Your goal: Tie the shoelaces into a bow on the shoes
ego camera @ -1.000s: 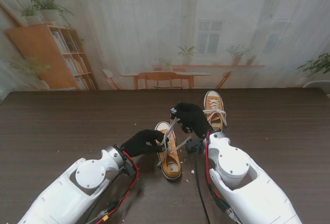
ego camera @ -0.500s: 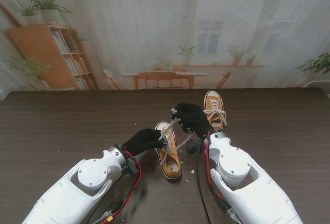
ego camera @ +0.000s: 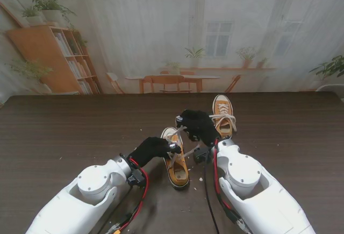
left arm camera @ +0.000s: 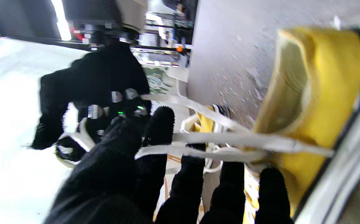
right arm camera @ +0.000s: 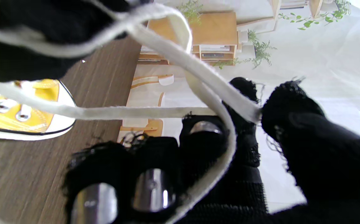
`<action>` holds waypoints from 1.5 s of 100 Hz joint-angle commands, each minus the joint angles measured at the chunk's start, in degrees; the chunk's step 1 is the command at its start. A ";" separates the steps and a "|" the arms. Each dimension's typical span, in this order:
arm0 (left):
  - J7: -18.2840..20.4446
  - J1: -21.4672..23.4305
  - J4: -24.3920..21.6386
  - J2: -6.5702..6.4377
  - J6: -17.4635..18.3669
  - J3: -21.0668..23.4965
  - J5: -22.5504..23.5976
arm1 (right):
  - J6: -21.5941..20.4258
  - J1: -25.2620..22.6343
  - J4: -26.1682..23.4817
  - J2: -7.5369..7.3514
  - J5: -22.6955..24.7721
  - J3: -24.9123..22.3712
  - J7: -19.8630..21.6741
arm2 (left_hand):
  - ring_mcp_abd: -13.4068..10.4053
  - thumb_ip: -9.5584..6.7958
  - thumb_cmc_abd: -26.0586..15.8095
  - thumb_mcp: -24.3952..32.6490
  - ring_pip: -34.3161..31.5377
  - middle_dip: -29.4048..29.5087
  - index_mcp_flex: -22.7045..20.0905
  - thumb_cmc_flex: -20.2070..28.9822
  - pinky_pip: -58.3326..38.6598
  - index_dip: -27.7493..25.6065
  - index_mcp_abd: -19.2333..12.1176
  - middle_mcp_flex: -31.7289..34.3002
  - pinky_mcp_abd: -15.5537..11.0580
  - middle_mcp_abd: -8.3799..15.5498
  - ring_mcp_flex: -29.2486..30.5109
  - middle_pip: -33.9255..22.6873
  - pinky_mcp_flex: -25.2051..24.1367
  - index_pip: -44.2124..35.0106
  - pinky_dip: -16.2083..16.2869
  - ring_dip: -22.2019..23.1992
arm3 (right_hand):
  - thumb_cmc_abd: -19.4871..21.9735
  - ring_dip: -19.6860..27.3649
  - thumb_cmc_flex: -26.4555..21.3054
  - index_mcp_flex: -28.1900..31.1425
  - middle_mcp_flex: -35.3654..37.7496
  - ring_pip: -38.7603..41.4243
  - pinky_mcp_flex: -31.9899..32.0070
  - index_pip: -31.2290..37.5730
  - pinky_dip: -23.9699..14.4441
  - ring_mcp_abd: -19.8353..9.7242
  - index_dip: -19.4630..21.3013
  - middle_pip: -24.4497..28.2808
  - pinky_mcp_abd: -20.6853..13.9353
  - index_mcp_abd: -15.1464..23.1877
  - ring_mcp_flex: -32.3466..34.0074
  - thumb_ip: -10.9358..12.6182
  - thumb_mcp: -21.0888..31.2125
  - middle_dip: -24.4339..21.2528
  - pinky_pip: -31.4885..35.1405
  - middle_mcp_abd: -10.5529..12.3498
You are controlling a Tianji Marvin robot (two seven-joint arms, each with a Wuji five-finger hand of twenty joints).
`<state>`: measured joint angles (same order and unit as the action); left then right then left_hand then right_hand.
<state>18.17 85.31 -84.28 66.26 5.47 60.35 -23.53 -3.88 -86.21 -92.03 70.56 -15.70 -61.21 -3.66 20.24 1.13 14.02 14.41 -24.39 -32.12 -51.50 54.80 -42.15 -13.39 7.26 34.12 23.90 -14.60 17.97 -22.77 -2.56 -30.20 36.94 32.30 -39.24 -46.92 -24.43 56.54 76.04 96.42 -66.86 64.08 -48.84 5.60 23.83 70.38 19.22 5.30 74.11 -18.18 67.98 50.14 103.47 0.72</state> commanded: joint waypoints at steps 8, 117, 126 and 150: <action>3.25 1.42 -0.97 0.24 -1.55 0.23 -2.96 | -0.54 -0.84 -1.28 -0.92 1.12 0.40 2.10 | -2.27 -0.09 -5.60 -5.96 0.51 0.15 6.73 3.61 2.61 3.95 -6.85 -3.64 -3.48 0.97 -2.32 1.83 -0.44 14.43 3.67 1.71 | 0.39 0.66 -0.60 -1.30 0.23 1.40 -1.27 1.17 0.78 -0.57 0.69 1.27 -2.12 1.91 0.88 -0.04 -0.20 0.26 16.51 0.62; -10.41 13.06 -9.55 4.78 1.08 3.06 -24.04 | 0.19 -1.23 -1.51 -1.78 4.64 1.72 4.00 | -6.01 0.89 -0.15 1.83 -2.33 -3.15 19.21 -1.52 5.21 -4.34 -10.37 -8.02 -6.37 4.87 -4.10 -2.70 -0.85 3.73 8.65 3.43 | 0.38 0.68 -0.69 -1.31 0.16 1.41 -1.28 1.06 0.99 -0.57 0.88 1.28 -2.16 2.10 0.87 0.03 -0.31 0.30 16.51 0.59; -12.29 13.47 -10.55 5.08 -0.21 3.37 -24.93 | 0.33 -1.03 -1.39 -1.74 4.62 1.86 3.99 | -5.14 1.16 -0.11 -4.14 -3.69 -3.02 15.41 4.10 2.65 -6.11 -10.08 -4.59 -5.78 5.26 -2.19 -3.74 -0.28 -0.58 8.91 3.64 | 0.43 0.68 -0.67 -1.32 0.16 1.41 -1.28 1.06 0.99 -0.57 0.89 1.28 -2.16 2.02 0.87 0.02 -0.32 0.31 16.51 0.58; -17.77 13.15 -11.73 5.48 -2.02 3.55 -21.49 | 0.50 -0.89 -1.29 -1.72 4.73 1.90 3.96 | -3.25 0.19 -4.13 -13.28 -9.35 -4.81 12.03 12.23 -9.96 -7.78 -9.50 5.95 -3.12 6.62 5.15 -7.83 2.80 -16.20 4.99 3.19 | 0.45 0.69 -0.66 -1.34 0.16 1.41 -1.28 1.04 0.99 -0.57 0.92 1.28 -2.16 2.11 0.87 0.01 -0.38 0.32 16.51 0.58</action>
<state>-0.72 98.72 -95.21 71.55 4.24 63.67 -45.09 -3.67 -87.14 -93.33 68.97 -11.09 -59.24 -0.52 16.78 1.15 11.38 3.28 -31.97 -34.59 -37.45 63.49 -48.77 -19.06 0.84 37.81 20.14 -10.35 21.01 -28.95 -0.57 -43.11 43.29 34.08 -39.22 -46.91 -24.42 56.54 76.04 96.42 -66.86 64.08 -48.23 5.60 23.83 70.38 19.21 5.30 74.11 -18.18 67.96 50.14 103.47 0.72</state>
